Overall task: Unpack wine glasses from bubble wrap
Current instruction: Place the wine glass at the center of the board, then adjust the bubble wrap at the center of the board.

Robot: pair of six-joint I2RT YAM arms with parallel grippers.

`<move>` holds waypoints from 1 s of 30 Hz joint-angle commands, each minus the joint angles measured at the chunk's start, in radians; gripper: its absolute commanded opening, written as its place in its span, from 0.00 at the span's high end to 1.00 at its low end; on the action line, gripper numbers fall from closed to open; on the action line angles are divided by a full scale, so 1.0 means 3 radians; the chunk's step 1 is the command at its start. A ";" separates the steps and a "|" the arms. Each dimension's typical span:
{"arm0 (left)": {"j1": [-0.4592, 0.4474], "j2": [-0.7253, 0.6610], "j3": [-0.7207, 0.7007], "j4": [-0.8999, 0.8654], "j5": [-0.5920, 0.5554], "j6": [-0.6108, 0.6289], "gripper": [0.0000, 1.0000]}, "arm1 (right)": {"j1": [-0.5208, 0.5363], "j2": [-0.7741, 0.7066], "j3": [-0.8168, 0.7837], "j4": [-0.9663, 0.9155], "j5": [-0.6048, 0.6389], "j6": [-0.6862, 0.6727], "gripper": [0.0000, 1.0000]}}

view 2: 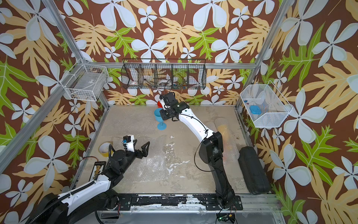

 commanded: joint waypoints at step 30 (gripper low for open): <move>0.0011 0.0142 0.0125 -0.0059 -0.0095 -0.0041 0.02 | 0.1132 -0.1679 -0.4329 0.2219 -0.1249 0.1246 0.63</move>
